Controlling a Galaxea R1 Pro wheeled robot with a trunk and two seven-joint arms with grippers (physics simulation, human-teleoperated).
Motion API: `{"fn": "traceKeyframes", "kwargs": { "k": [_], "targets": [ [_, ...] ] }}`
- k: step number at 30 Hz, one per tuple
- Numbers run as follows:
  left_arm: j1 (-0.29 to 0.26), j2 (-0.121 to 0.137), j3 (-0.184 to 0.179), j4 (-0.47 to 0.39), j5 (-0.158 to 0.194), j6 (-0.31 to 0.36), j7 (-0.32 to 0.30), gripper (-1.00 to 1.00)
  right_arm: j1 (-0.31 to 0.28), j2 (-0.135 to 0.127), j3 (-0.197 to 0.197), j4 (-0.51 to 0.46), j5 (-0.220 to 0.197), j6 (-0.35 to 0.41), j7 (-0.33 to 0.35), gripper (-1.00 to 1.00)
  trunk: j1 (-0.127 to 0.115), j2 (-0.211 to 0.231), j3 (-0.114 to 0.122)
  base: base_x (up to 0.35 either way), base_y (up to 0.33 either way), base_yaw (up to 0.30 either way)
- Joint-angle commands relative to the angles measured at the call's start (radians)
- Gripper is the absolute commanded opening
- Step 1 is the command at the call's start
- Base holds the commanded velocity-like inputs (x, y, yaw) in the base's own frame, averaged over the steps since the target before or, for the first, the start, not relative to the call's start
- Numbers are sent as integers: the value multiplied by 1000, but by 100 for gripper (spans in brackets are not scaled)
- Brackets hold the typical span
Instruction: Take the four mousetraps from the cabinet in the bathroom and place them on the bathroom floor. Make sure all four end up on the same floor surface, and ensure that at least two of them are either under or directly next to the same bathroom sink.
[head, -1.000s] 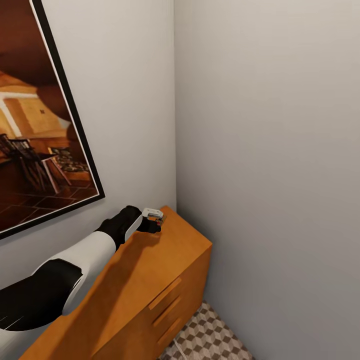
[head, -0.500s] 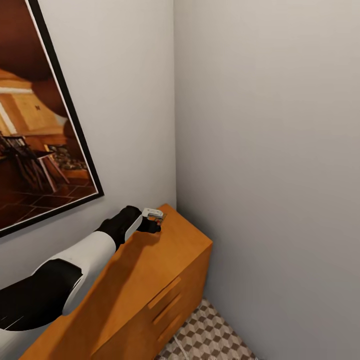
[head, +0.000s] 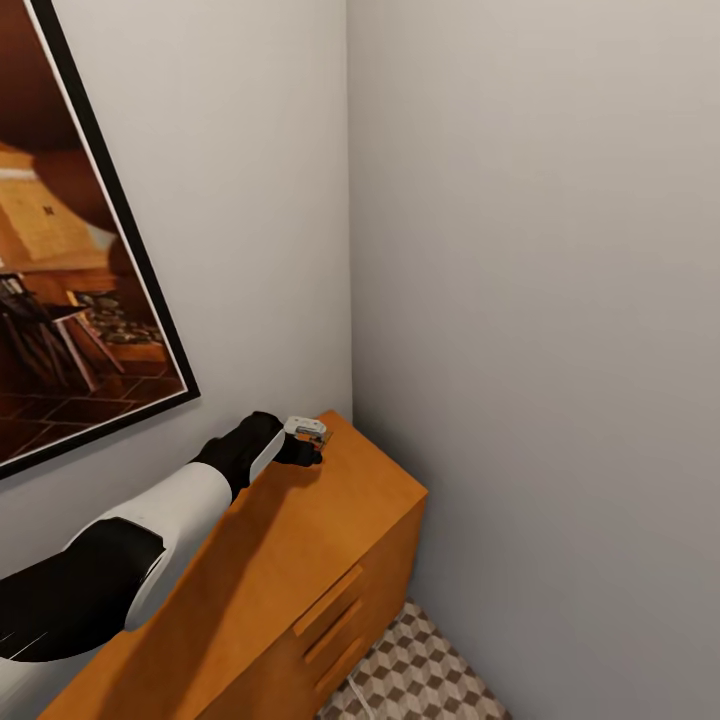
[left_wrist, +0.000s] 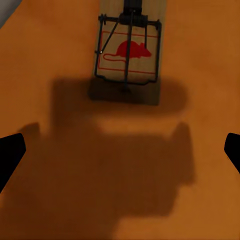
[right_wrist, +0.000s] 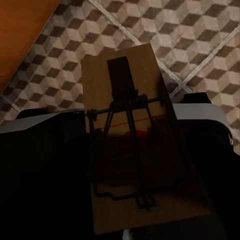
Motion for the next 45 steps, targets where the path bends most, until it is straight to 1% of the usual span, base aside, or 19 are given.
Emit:
{"fn": "traceKeyframes", "kwargs": {
  "k": [1,11,25,33,45],
  "targets": [
    [-1,1,-8,-1,10,4,2,100,-1,0,7,2,-11,-5,4,-100,1,-2,-2,2,0,0],
    [-1,1,-8,-1,10,4,2,100,-1,0,7,2,-11,-5,4,-100,1,-2,-3,95,0,0],
    [-1,1,-8,-1,10,4,2,100,-1,0,7,2,-11,-5,4,-100,1,-2,-3,19,0,0],
    [-1,1,-8,-1,10,4,2,100,-1,0,7,2,-11,-5,4,-100,1,-2,-3,146,0,0],
    [-1,0,-8,-1,10,4,2,100,-1,-1,7,2,-11,-5,4,-100,1,-2,-3,15,0,0]
  ]
}}
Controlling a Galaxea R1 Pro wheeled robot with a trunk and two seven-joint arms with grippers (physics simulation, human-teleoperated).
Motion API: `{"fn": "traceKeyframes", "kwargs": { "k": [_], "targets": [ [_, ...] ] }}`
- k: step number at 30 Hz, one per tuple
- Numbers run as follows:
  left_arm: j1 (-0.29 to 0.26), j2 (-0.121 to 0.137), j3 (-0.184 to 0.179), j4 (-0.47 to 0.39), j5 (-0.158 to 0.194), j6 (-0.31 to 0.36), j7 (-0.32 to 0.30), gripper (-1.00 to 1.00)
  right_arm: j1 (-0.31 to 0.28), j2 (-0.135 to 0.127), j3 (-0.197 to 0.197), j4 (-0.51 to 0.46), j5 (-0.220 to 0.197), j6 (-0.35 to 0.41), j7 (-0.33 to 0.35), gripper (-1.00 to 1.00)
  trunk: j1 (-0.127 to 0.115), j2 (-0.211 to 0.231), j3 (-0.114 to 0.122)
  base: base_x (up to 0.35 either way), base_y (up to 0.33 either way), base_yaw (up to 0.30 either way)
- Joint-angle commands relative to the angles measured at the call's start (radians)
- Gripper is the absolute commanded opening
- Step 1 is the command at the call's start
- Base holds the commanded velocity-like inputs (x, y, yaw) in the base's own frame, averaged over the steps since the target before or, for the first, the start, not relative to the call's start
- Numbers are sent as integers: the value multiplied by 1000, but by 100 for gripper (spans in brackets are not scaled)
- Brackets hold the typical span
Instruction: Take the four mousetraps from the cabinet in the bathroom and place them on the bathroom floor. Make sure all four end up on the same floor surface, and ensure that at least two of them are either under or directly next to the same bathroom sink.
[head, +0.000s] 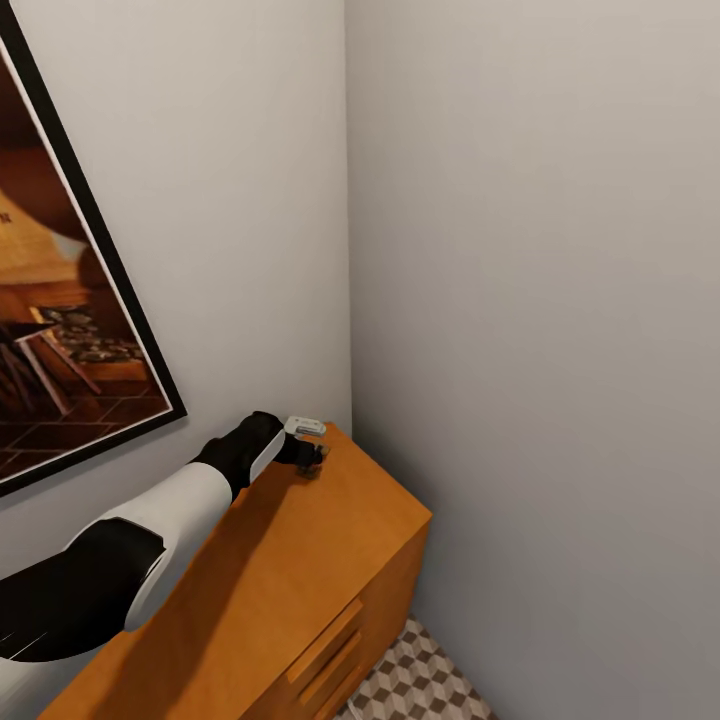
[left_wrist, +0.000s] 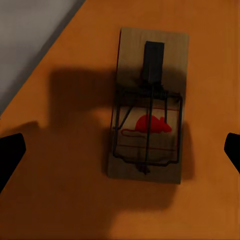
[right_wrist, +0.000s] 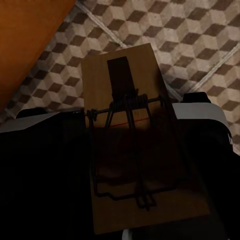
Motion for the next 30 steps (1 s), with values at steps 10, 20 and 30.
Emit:
{"fn": "traceKeyframes", "kwargs": {
  "k": [10,20,30],
  "targets": [
    [-1,0,-56,-1,10,5,2,100,-1,-1,7,2,-11,-5,4,-100,1,-2,-2,0,0,0],
    [-1,-10,-95,1,10,5,2,100,-1,-1,7,2,-11,-5,4,-100,1,-2,-2,0,0,0],
    [-1,-21,-96,1,10,5,0,100,-1,-1,7,2,-11,-5,4,-100,1,-2,-2,0,0,0]
  ]
}}
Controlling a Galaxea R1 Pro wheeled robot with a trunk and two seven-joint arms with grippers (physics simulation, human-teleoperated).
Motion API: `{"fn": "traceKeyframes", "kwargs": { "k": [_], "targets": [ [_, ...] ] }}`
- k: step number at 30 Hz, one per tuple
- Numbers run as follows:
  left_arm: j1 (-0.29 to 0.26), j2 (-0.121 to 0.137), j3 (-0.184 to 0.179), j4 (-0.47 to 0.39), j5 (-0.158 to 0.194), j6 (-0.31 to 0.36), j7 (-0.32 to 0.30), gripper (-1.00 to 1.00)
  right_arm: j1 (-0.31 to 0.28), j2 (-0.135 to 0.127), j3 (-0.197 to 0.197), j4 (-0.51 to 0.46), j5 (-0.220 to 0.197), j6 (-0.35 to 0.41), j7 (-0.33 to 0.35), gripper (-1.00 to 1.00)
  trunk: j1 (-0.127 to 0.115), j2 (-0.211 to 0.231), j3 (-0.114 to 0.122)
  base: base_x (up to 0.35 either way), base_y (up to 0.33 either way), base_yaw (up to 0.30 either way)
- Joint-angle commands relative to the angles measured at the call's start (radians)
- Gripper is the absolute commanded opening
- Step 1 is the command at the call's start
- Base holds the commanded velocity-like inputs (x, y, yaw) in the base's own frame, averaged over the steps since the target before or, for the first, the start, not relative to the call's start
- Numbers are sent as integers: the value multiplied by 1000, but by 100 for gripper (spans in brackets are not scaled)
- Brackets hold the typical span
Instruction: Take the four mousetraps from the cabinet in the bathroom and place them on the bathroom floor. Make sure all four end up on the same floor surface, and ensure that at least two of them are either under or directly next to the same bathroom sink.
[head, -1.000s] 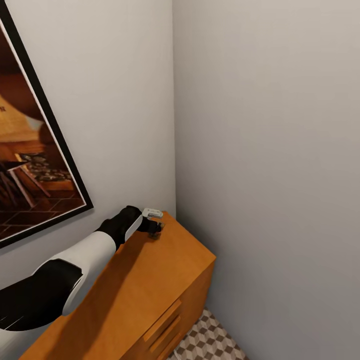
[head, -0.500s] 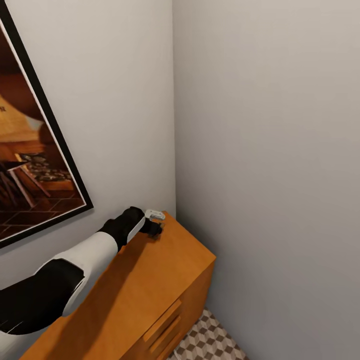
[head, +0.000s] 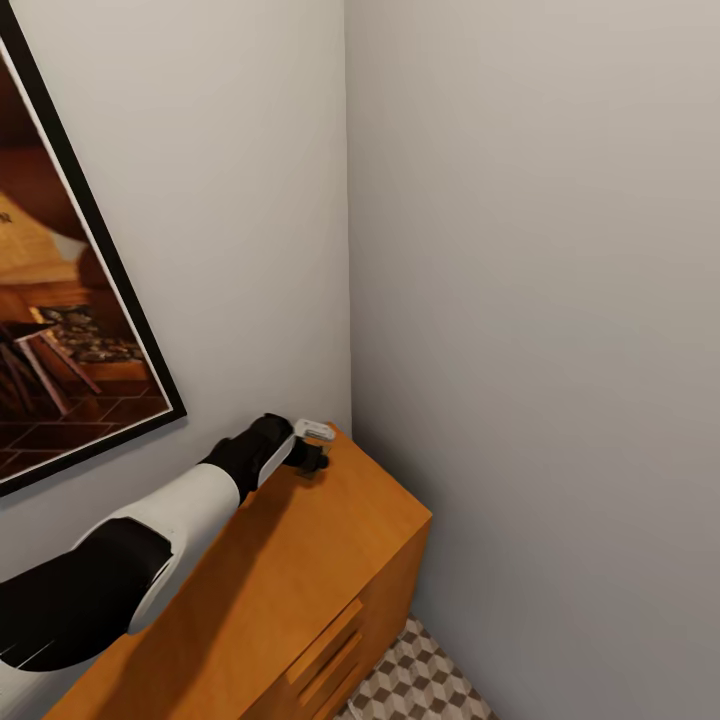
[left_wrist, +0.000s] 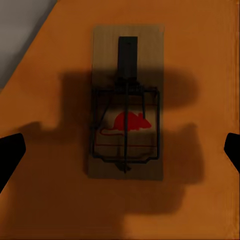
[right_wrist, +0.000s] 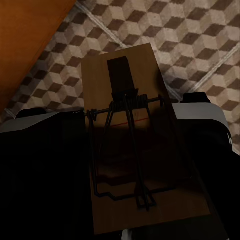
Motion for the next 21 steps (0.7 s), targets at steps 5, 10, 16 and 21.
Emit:
{"fn": "traceKeyframes", "kwargs": {
  "k": [5,10,16,21],
  "targets": [
    [-2,-4,-8,-1,9,3,2,100,-1,0,7,2,-11,-5,4,-100,1,-2,-2,0,0,0],
    [-2,-5,-8,0,9,2,2,100,-1,-1,7,3,-11,-5,4,-100,1,-2,-2,0,0,0],
    [-1,-4,-8,1,9,2,2,100,-1,-1,7,3,-11,-5,4,-100,1,-2,-2,0,0,0],
    [-1,-4,-8,1,9,2,2,100,-1,-1,7,3,-11,-5,4,-100,1,-2,-2,0,0,0]
  ]
}}
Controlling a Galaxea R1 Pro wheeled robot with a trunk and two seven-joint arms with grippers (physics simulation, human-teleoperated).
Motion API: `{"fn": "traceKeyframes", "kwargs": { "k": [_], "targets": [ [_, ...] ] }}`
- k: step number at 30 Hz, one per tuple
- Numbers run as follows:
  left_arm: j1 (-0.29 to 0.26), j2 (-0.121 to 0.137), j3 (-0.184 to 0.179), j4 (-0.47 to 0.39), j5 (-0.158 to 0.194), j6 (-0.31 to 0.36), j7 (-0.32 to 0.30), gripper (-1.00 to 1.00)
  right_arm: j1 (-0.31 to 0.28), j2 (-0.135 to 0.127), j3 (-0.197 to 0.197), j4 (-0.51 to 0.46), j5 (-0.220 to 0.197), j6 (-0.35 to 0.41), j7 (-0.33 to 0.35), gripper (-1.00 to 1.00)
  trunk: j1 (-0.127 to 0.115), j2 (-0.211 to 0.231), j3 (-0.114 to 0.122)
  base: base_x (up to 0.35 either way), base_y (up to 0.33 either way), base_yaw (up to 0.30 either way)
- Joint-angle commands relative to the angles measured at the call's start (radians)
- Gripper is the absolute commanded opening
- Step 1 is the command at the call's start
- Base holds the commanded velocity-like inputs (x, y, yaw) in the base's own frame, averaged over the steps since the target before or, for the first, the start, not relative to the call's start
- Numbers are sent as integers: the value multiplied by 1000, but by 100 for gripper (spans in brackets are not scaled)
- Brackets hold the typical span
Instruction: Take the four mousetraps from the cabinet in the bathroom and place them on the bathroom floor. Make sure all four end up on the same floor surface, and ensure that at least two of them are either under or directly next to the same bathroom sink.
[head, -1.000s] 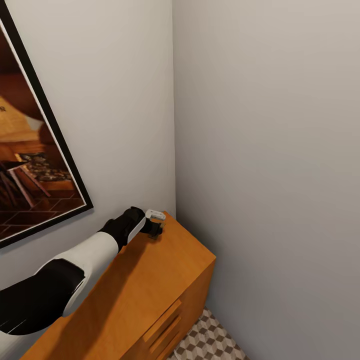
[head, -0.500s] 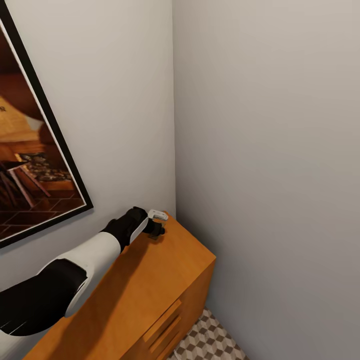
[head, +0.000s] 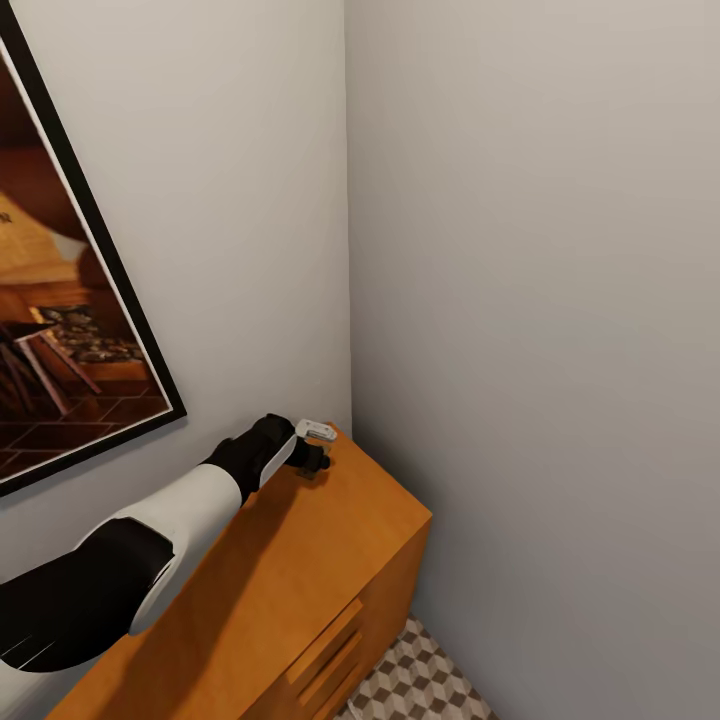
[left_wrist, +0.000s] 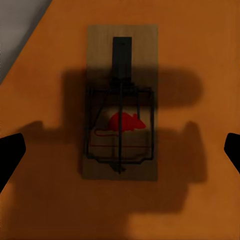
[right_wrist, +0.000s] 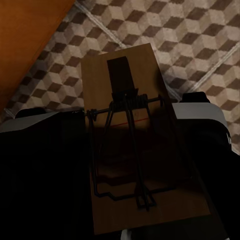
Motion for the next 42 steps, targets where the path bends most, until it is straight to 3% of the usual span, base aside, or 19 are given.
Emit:
{"fn": "traceKeyframes", "kwargs": {
  "k": [1,8,14,42],
  "targets": [
    [-1,1,-8,-1,10,4,2,100,-1,0,7,2,-11,-5,4,-100,1,-2,-2,0,0,0],
    [-1,1,-8,-1,10,3,-5,100,-1,0,7,2,-11,-5,4,-100,1,-2,-6,0,0,0],
    [-1,4,-9,-1,10,1,-47,100,-1,0,7,2,-11,-5,4,-100,1,-2,-13,0,0,0],
    [-1,9,-10,-1,10,1,-50,100,-1,0,7,1,-11,-5,4,-100,1,-2,-36,0,0,0]
  ]
}}
